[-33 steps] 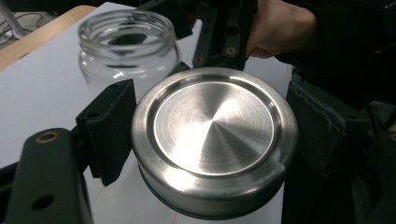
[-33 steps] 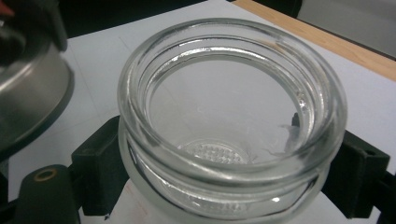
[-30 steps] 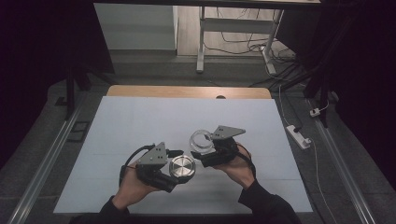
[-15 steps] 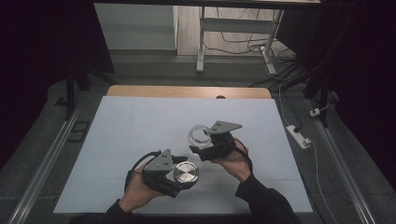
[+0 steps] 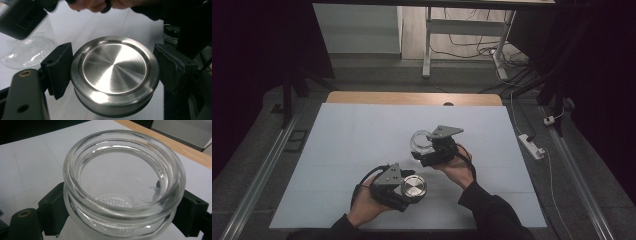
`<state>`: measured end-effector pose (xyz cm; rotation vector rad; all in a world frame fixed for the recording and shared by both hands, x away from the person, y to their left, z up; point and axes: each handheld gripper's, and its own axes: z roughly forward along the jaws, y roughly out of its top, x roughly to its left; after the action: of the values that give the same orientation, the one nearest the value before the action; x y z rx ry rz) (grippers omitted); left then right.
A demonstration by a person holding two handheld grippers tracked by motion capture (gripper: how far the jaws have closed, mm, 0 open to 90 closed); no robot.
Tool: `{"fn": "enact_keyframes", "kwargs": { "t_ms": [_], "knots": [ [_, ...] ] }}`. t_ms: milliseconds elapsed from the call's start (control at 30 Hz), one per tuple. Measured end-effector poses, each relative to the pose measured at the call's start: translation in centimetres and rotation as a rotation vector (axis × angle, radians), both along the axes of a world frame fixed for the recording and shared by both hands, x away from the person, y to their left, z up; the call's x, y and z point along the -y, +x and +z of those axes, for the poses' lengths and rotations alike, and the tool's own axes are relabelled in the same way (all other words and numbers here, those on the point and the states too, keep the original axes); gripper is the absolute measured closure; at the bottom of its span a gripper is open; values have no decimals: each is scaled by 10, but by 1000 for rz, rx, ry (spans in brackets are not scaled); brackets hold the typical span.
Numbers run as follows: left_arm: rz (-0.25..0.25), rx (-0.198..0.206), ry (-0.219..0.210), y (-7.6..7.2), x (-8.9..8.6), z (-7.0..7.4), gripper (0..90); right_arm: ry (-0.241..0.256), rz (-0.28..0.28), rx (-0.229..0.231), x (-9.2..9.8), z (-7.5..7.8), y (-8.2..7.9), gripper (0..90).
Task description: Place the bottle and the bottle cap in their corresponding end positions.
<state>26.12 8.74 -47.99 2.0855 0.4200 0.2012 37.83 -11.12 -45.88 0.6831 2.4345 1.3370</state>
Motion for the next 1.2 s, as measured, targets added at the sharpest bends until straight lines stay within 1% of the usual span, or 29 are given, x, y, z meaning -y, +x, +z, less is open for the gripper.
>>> {"fn": "enact_keyframes", "kwargs": {
  "t_ms": [67,233,367,400,567,700,800,867,1100,1133,1200],
  "knots": [
    [5,8,7,2,2,-5,204,-1,0,2,-1,0,1,149],
    [15,-6,12,8,4,-16,204,-8,-5,1,-6,-4,8,149],
    [25,-6,12,13,4,-22,204,-14,-13,-1,-8,-8,14,149],
    [27,-9,15,14,5,-24,204,-18,-17,1,-9,-10,17,149],
    [36,-18,35,19,8,-32,204,-17,-24,0,-11,-14,23,149],
    [43,-34,41,24,10,-35,204,-20,-27,-1,-13,-17,28,149],
    [48,-42,55,27,11,-40,204,-27,-28,-1,-16,-22,31,149],
    [48,-45,72,30,12,-42,204,-28,-29,0,-16,-23,32,149],
    [65,-71,95,37,16,-51,204,-39,-43,-2,-16,-30,37,149],
    [64,-73,110,39,16,-51,204,-40,-43,-1,-16,-31,37,149],
    [71,-79,115,40,17,-54,204,-40,-45,-1,-16,-32,38,149]
  ]
}}
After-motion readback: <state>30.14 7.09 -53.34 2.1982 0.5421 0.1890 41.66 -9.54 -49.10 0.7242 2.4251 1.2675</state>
